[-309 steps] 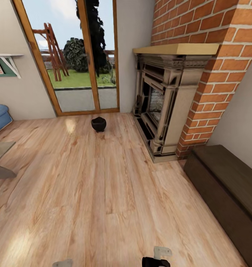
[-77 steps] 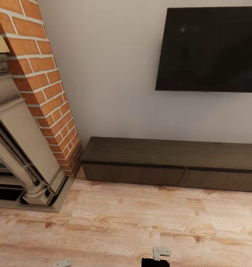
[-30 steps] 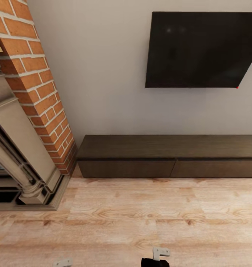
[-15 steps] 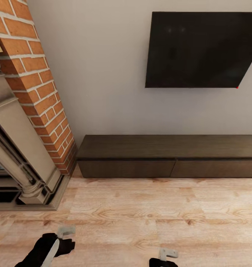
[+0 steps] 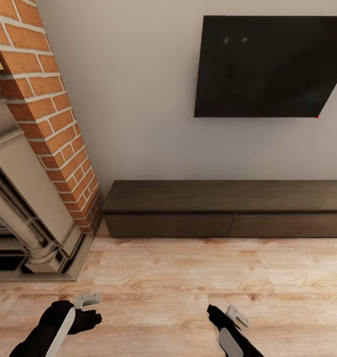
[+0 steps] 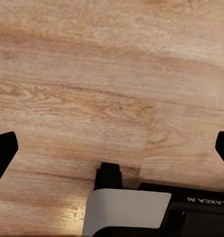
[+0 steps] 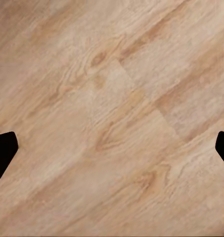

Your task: Place each of the two pumpkins and all three candles from the living room inside a cabinet in the living room (use any cabinet), then make sure every cabinet is closed, and position the cauldron so it is next to a table in the living room.

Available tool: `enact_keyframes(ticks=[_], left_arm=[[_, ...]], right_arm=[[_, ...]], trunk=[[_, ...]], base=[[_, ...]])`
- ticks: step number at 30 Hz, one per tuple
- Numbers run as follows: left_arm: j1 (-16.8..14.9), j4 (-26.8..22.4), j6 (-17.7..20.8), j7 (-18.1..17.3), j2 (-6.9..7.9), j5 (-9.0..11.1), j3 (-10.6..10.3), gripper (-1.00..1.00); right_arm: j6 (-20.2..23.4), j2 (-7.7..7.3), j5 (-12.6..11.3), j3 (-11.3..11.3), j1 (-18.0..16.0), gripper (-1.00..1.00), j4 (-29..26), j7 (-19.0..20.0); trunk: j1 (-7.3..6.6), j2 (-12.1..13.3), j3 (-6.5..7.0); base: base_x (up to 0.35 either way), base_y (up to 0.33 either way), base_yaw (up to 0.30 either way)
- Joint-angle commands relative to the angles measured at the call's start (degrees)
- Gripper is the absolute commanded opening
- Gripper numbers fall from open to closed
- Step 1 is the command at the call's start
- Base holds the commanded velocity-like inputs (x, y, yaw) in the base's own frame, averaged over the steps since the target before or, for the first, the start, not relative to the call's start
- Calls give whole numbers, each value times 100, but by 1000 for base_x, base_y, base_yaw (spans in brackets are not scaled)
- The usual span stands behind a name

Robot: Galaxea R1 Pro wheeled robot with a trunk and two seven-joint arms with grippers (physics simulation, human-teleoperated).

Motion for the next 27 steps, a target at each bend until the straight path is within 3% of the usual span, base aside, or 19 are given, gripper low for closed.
enact_keyframes(ticks=[1,4,7,11,16,19,23,27], left_arm=[[0,-2,21,-5,3,1,0,100],[0,-25,66,-12,7,1,1,100],[0,-124,161,-14,8,8,1,100],[0,-278,390,-129,10,20,8,100],[0,-334,576,-867,29,13,1,100],[0,-345,635,-1423,168,11,0,100],[0,-348,653,-1739,361,24,1,100],[1,-349,660,-1958,447,27,1,100]], right_arm=[[6,0,-7,-389,0,100,-21,430],[-13,45,5,-1375,-8,100,-51,1529],[4,41,-9,-1740,-11,100,-59,2086],[73,26,-19,-1885,-12,100,-69,2715],[440,6,-21,-1931,-12,100,-80,3648],[661,-2,-21,-2078,-7,100,-94,4435],[707,1,-7,-2339,-9,100,-101,5299],[736,-10,-4,-2433,-11,100,-102,5591]], trunk=[[0,0,0],[0,0,0],[0,0,0],[22,-40,-18],[132,-241,-108],[198,-361,-162],[286,-521,-233],[373,-682,-305]], base=[[0,0,0],[0,0,0],[0,0,0],[0,0,0],[0,0,0],[0,0,0],[0,0,0],[0,0,0]])
